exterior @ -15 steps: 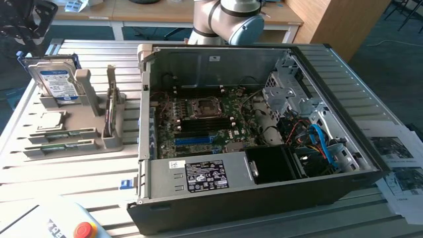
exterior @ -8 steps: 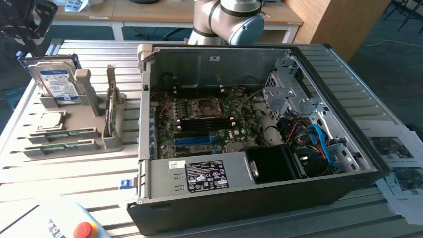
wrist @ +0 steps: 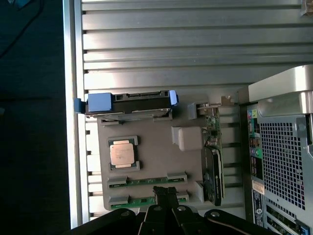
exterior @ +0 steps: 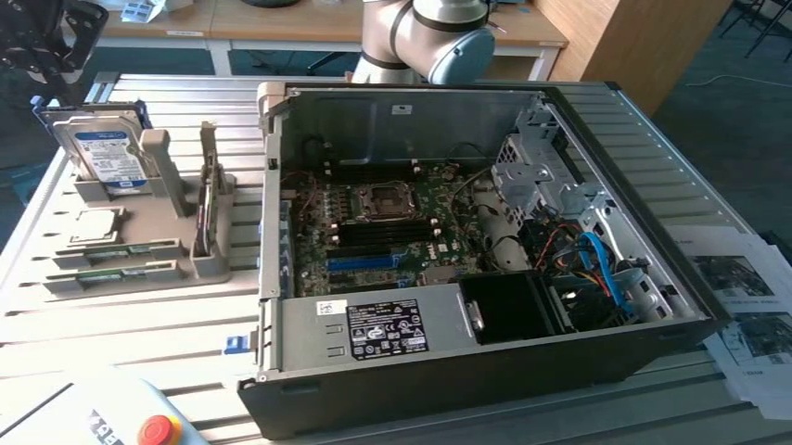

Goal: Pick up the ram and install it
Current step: 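Pick up the ram and move it above insertion slot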

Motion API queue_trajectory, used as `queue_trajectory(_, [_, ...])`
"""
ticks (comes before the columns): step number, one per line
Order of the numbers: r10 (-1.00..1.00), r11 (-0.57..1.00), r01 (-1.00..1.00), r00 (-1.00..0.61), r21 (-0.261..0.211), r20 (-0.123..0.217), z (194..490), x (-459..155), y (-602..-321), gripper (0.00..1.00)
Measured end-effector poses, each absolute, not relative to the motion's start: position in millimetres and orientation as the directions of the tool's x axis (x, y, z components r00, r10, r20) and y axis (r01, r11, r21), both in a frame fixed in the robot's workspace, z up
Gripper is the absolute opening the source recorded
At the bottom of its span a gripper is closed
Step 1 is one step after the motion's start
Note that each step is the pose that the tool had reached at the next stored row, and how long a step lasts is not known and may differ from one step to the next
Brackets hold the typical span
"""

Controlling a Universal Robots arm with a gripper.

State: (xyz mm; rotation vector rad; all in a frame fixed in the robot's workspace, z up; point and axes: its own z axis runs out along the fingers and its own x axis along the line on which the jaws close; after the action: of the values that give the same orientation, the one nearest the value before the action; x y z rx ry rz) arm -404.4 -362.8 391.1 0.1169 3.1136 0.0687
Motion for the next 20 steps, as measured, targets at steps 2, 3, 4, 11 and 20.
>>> queue_trajectory(2, [0.066,0.997,0.065,-0.998,0.045,-0.023,391.2,-404.5,-362.8,0.10])
queue_trajectory(3, [0.055,0.998,0.054,-0.998,0.045,-0.023,391.2,-404.5,-362.8,0.10])
queue_trajectory(4, [0.039,0.998,0.038,-0.999,0.045,-0.023,391.1,-404.5,-362.8,0.10])
queue_trajectory(11, [-0.083,0.995,-0.084,-0.996,0.045,-0.023,390.8,-404.5,-362.9,0.10])
queue_trajectory(20, [-0.243,0.969,-0.244,-0.970,0.045,-0.023,390.3,-404.5,-362.9,0.10])
